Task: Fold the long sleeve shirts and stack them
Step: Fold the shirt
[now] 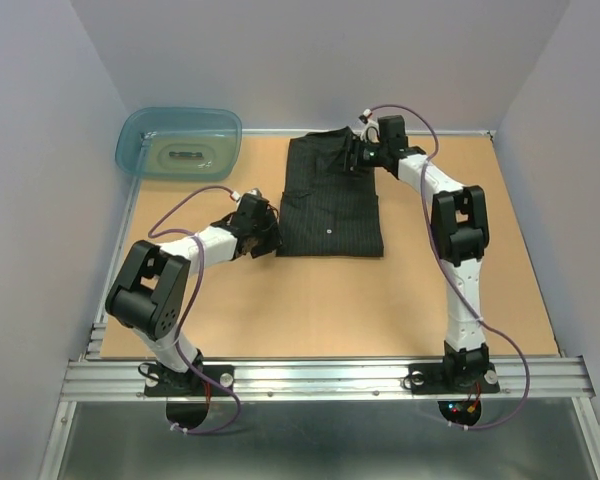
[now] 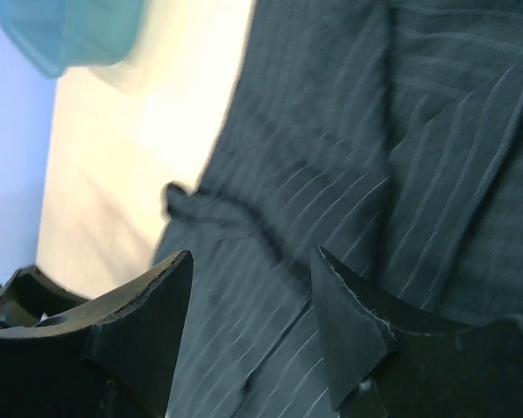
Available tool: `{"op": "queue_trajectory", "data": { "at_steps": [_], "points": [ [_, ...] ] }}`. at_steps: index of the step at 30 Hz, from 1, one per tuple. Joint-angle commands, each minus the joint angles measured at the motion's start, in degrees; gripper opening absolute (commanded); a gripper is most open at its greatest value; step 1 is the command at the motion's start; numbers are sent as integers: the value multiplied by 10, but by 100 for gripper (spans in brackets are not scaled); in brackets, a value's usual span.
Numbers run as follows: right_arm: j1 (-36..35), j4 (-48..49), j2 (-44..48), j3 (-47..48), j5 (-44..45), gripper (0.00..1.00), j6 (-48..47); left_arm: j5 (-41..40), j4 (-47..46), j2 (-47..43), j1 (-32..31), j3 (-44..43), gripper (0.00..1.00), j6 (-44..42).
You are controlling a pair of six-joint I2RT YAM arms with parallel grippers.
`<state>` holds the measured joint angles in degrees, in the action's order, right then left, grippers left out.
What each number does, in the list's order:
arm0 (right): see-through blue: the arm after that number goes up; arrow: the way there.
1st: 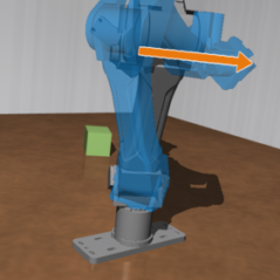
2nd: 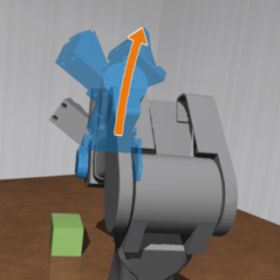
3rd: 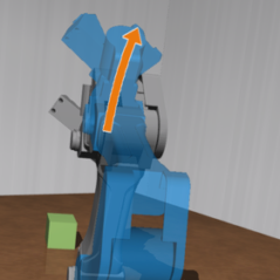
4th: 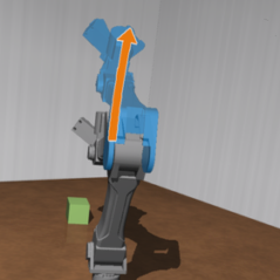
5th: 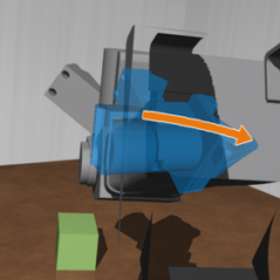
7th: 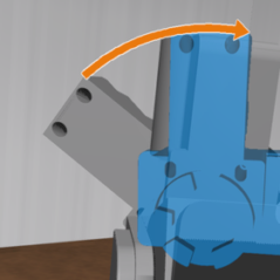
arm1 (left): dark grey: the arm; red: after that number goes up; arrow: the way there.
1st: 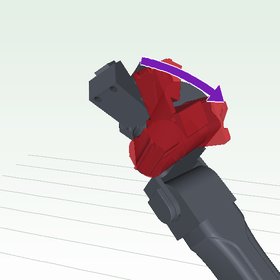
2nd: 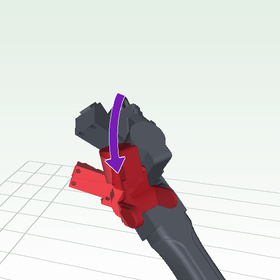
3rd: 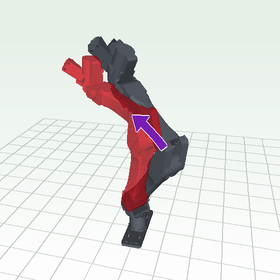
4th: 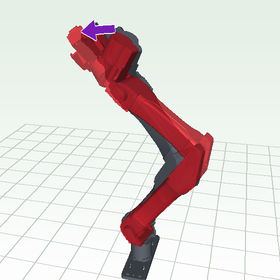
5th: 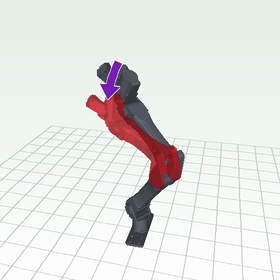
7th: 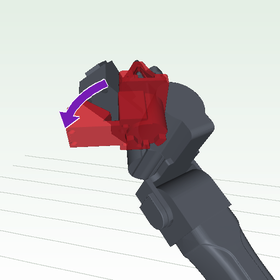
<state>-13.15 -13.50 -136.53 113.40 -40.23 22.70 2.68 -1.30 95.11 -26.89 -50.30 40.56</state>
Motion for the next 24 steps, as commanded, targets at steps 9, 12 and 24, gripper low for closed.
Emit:
{"op": "queue_trajectory", "data": {
  "at_steps": [9,12,24],
  "points": [
    [-3,145,225,-224,-10,63,67,74,-46,-40,22,-151,68,-50],
    [-1,174,217,-265,-29,62,83,122,-89,18,25,-176,57,-45],
    [49,403,73,-304,-114,61,194,155,-186,229,43,-296,45,-48]
  ]
}}
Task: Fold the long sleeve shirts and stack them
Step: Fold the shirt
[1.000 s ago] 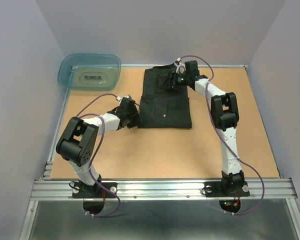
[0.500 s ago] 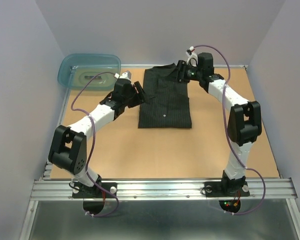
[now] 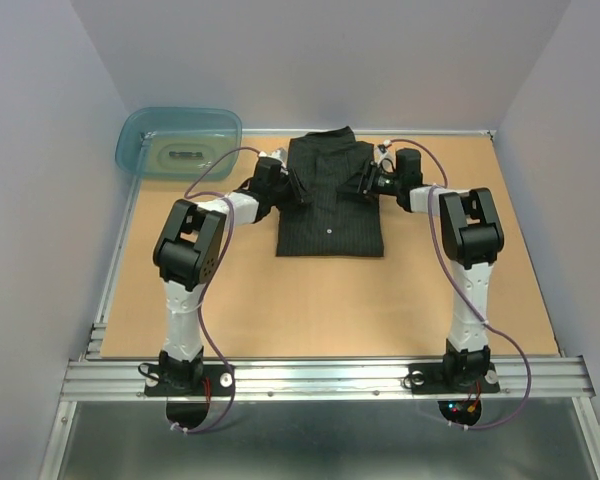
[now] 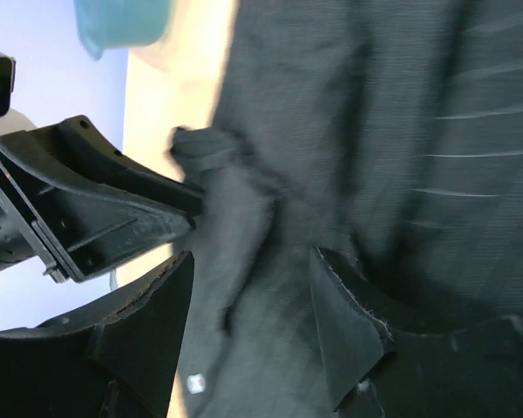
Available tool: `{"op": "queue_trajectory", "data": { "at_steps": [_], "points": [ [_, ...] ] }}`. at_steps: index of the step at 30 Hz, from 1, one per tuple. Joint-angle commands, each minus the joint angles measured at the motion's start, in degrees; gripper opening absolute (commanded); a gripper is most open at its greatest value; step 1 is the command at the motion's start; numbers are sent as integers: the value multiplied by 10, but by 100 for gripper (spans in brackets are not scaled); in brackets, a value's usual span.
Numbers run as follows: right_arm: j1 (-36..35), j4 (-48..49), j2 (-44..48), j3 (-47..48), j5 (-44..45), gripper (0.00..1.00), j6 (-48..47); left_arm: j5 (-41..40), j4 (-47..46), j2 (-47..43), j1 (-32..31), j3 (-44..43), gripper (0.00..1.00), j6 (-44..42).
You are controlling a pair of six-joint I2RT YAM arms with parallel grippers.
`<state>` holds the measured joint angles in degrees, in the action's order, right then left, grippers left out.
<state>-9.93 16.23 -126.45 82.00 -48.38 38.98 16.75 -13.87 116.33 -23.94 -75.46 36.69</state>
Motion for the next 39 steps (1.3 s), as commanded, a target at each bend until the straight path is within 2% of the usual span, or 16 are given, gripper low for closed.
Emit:
{"op": "queue_trajectory", "data": {
  "at_steps": [1,10,14,17,18,20,23,25,28,30,31,35,39],
  "points": [
    [21,106,-35,15,-32,61,27,14,-65,25,16,-48,45,-8],
    [59,103,-65,71,-32,61,14,-4,-78,56,44,-78,50,-34],
    [68,89,-9,69,-29,62,2,-14,-78,17,51,-66,52,-41],
    [68,64,35,39,-20,62,-6,-17,-78,-19,51,-35,61,-42],
    [67,59,70,9,-16,62,-2,-17,-78,-49,50,-9,68,-38],
    [62,60,106,-31,-10,62,3,-17,-78,-84,46,26,71,-22],
    [49,85,190,-126,11,62,36,-22,-78,-174,28,96,73,-1],
    [26,114,242,-196,26,61,64,-20,-78,-204,11,143,72,14],
    [-7,143,291,-251,39,61,87,-2,-99,-245,-20,205,71,57],
    [-39,173,306,-309,70,61,109,10,-129,-260,-46,236,70,79],
    [-50,220,307,-328,71,61,121,10,-153,-258,-56,259,70,82],
    [-100,297,286,-382,93,61,156,8,-168,-229,-72,272,70,95],
    [-105,396,222,-431,114,61,176,-1,-197,-177,-73,287,65,104]
  ]
}}
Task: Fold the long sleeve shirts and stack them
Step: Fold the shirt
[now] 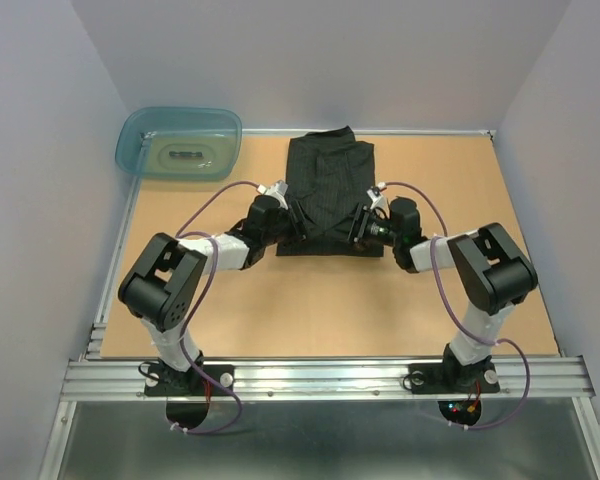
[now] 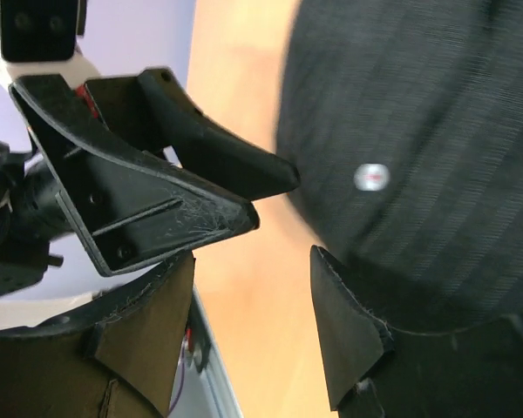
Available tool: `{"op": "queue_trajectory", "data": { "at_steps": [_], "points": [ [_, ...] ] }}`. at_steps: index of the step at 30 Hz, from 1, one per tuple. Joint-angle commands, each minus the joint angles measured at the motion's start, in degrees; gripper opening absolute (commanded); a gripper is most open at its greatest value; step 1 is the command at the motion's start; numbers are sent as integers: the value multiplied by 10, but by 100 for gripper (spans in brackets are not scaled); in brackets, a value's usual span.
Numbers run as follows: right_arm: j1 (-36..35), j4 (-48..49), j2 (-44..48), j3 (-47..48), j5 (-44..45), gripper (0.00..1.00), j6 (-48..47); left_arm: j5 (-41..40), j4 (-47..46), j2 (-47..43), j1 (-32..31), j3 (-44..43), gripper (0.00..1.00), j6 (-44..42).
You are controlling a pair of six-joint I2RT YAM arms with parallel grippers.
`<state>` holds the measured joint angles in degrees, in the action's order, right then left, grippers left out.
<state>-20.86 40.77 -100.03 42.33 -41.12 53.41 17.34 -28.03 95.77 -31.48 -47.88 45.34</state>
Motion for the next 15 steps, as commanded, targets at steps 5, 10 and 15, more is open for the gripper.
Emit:
{"op": "queue_trajectory", "data": {
  "at_steps": [5,10,15],
  "points": [
    [7,217,-130,-72,57,61,43,-7,-90,80,5,45,61,38],
    [36,346,-183,-123,48,58,95,-12,-106,85,8,89,60,62],
    [60,343,-106,-145,20,57,99,-27,-102,18,19,116,60,60]
  ]
}}
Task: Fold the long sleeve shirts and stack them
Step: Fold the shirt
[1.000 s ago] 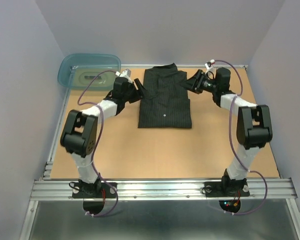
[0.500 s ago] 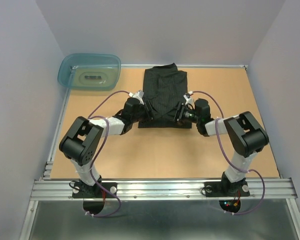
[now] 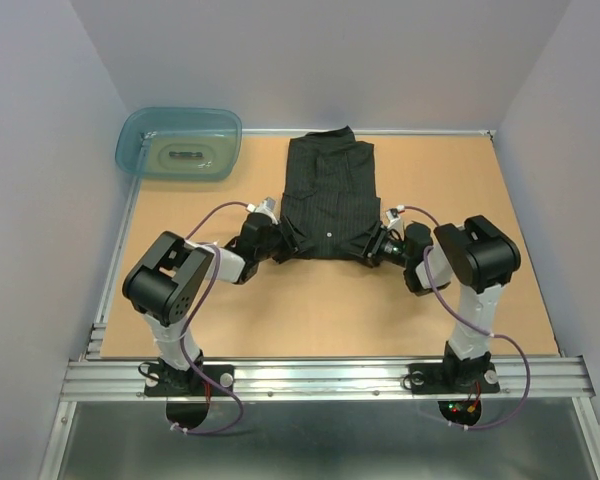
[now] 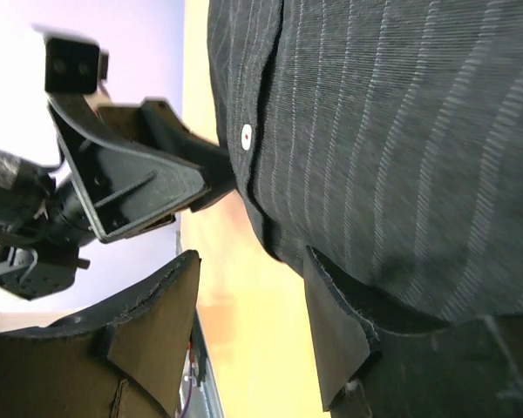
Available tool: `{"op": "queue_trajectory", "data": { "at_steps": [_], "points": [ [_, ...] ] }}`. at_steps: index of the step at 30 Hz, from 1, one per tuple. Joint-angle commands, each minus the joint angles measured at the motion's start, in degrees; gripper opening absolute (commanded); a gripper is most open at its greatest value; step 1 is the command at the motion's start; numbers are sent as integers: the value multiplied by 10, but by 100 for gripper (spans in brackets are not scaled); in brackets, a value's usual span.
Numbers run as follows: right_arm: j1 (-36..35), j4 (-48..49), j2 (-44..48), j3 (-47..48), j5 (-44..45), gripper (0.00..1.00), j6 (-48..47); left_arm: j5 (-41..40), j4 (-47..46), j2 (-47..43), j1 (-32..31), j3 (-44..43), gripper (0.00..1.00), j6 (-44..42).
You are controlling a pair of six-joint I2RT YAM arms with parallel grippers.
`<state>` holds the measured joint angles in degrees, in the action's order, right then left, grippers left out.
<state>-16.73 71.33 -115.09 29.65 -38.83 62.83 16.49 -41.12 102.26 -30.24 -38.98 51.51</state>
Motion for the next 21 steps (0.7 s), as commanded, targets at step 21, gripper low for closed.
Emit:
{"op": "queue_trajectory", "data": {
  "at_steps": [21],
  "points": [
    [126,26,-17,-52,-25,58,-35,-31,60,-27,59,39,59,-13]
  ]
}}
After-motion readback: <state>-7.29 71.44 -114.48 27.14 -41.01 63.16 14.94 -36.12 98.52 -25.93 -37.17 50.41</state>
